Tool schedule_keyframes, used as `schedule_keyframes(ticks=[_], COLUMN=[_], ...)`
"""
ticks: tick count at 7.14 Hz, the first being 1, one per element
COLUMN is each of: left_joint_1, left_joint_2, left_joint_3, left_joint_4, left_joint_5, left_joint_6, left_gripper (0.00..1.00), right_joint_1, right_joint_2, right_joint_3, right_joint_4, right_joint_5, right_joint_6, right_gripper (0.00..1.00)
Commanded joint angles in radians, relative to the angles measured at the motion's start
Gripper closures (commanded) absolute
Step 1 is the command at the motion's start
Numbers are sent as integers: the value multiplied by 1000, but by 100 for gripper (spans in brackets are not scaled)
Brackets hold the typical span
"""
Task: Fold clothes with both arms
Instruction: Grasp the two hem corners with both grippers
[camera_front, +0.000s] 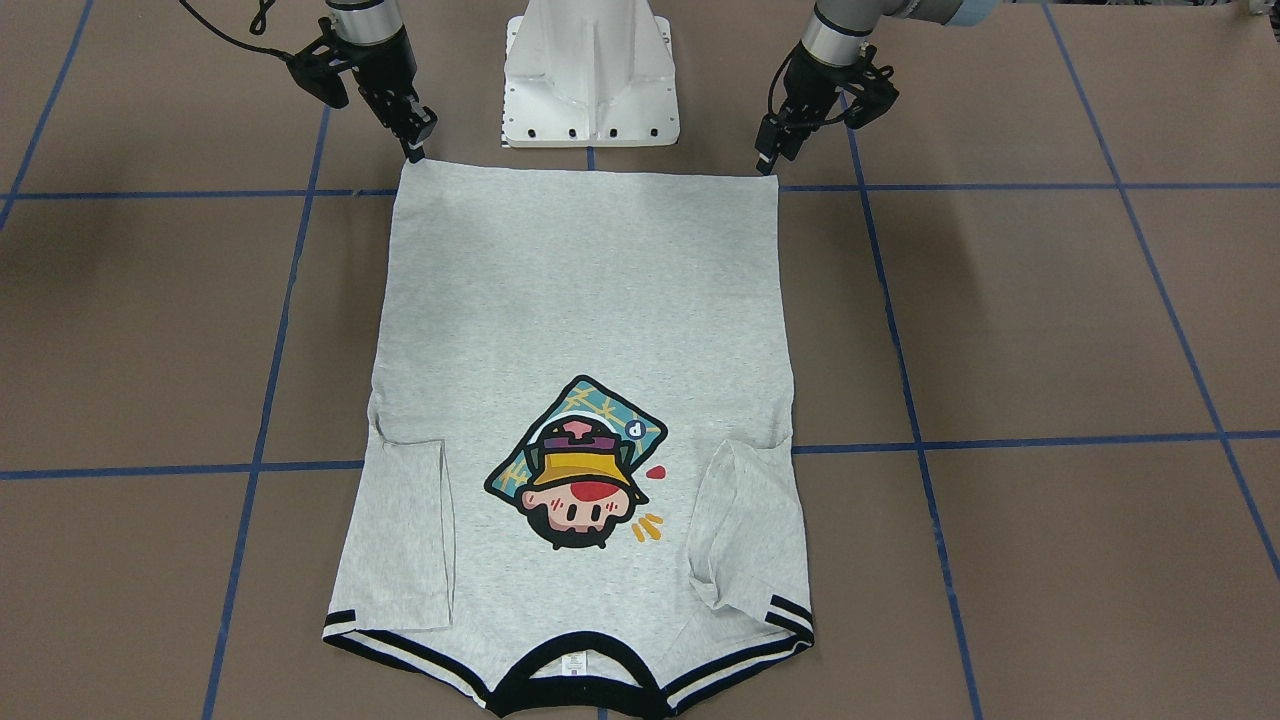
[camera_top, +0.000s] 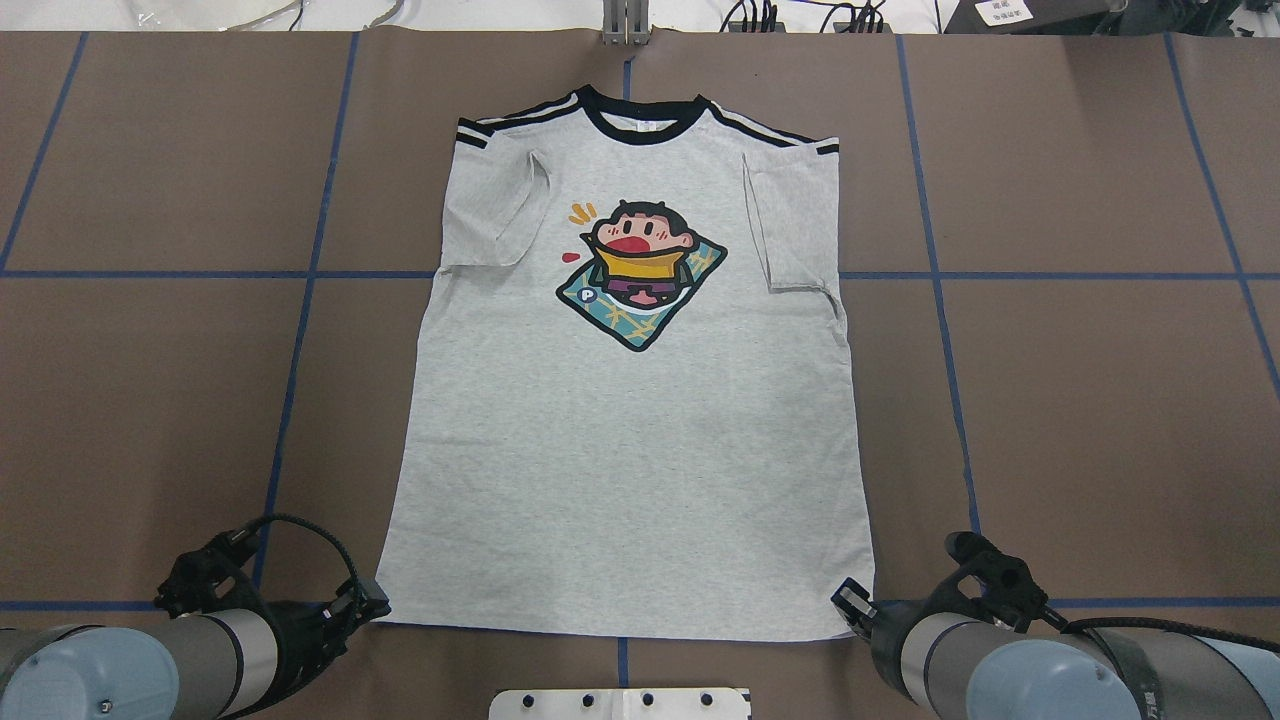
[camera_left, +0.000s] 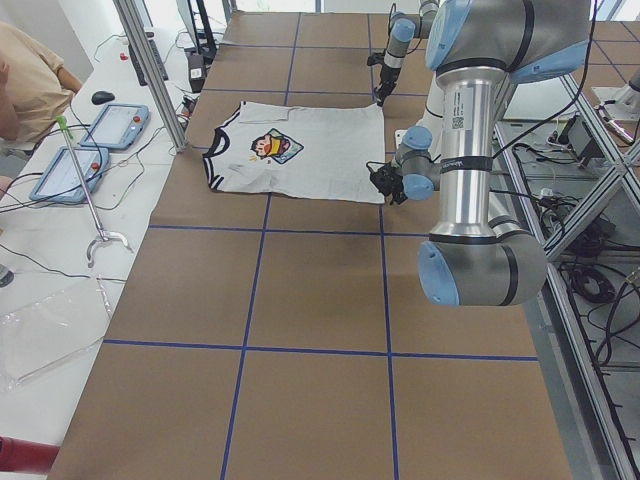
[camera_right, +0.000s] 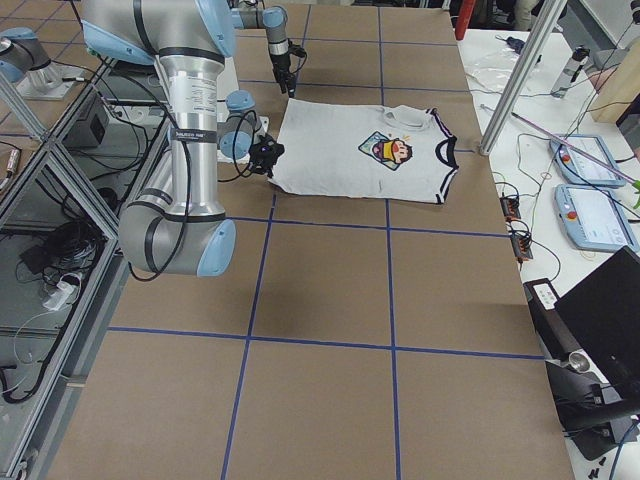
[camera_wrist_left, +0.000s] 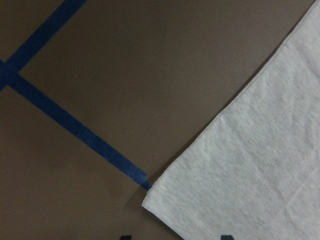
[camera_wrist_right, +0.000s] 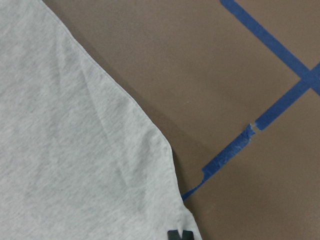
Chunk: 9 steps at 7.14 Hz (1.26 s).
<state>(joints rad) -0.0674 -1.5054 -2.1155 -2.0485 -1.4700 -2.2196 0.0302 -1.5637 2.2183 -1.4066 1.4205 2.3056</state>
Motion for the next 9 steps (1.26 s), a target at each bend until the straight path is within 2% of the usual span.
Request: schedule_keyframes(ticks=[1,6,8,9], left_joint_1=[4,-2,-2,-3], left_joint_2=[-15,-26,-26,-26], left_joint_3=[20,26,28,28], left_joint_4=[22,21,21,21], left_joint_5=[-1,-1,-1,-1], left_joint_6=[0,14,14,14], left_gripper=[37,43,52,61], right_joint_1=[0,0,0,0], right_joint_2=[-1,-1,-1,-1], right_joint_3=[0,1,1,1], right_joint_4=[0,-6,-6,-6], right_joint_5=[0,0,0,0], right_joint_6=[0,0,0,0], right_gripper=[100,100,100,100])
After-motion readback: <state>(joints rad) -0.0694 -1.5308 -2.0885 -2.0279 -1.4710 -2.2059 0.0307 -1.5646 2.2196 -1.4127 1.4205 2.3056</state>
